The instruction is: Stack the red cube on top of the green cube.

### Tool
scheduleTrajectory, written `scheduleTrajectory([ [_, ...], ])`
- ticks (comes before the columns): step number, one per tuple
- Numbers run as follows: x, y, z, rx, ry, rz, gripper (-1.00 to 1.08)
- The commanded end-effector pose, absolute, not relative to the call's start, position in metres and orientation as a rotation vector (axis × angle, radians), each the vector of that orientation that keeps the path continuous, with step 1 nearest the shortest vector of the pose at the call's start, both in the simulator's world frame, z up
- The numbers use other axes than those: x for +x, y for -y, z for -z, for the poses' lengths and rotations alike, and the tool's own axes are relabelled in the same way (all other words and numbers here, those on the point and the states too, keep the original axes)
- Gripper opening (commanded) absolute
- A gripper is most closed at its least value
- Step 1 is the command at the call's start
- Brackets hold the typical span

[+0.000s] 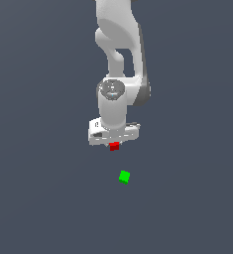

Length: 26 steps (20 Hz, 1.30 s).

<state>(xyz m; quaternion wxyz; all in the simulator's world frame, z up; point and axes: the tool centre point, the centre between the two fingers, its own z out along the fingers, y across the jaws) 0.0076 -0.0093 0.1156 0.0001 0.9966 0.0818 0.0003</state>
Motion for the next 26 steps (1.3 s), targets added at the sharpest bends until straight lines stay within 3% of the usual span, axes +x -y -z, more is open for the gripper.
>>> scheduleTrajectory([
  [1,0.013,0.007,-0.113,3.131,-0.257,-0.002,-1.0],
  [26,0.11,-0.033,-0.066,3.131,-0.257,0.0,-1.0],
])
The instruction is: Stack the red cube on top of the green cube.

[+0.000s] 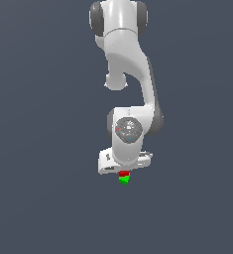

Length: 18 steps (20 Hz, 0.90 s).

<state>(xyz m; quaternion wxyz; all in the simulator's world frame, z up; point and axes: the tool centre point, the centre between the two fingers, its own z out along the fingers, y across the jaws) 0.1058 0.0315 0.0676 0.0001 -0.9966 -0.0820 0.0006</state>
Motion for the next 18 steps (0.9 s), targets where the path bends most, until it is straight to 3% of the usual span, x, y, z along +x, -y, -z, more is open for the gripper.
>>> scheduleTrajectory([
  [1,0.1124,-0.0337,-0.0655,-3.131,0.257,0.0,-1.0],
  [11,0.122,-0.0371,-0.0617,-3.131,0.257,0.0,-1.0],
  [12,0.122,-0.0371,-0.0617,-3.131,0.257,0.0,1.0],
  [18,0.122,-0.0371,-0.0617,-3.131,0.257,0.0,1.0],
])
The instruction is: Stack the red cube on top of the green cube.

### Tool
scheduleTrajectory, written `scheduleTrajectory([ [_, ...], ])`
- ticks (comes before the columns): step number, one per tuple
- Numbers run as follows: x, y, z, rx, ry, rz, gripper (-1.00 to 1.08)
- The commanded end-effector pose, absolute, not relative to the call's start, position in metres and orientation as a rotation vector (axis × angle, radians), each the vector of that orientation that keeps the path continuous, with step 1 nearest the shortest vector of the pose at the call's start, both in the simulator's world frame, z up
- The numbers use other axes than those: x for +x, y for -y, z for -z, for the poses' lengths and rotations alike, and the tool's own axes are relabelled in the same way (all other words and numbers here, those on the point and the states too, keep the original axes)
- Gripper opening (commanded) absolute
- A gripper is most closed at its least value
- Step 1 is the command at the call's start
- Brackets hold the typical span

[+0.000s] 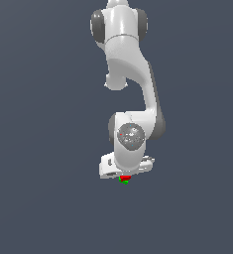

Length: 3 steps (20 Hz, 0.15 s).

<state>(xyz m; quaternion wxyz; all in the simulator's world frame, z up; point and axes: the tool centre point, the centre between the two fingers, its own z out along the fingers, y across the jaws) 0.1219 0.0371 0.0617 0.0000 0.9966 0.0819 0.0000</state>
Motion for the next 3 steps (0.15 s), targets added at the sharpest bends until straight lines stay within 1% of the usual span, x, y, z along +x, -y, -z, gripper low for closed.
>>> scheduleTrajectory([
  [1,0.122,-0.0371,-0.0617,3.131,-0.257,0.0,1.0],
  [3,0.122,-0.0371,-0.0617,3.131,-0.257,0.0,1.0],
])
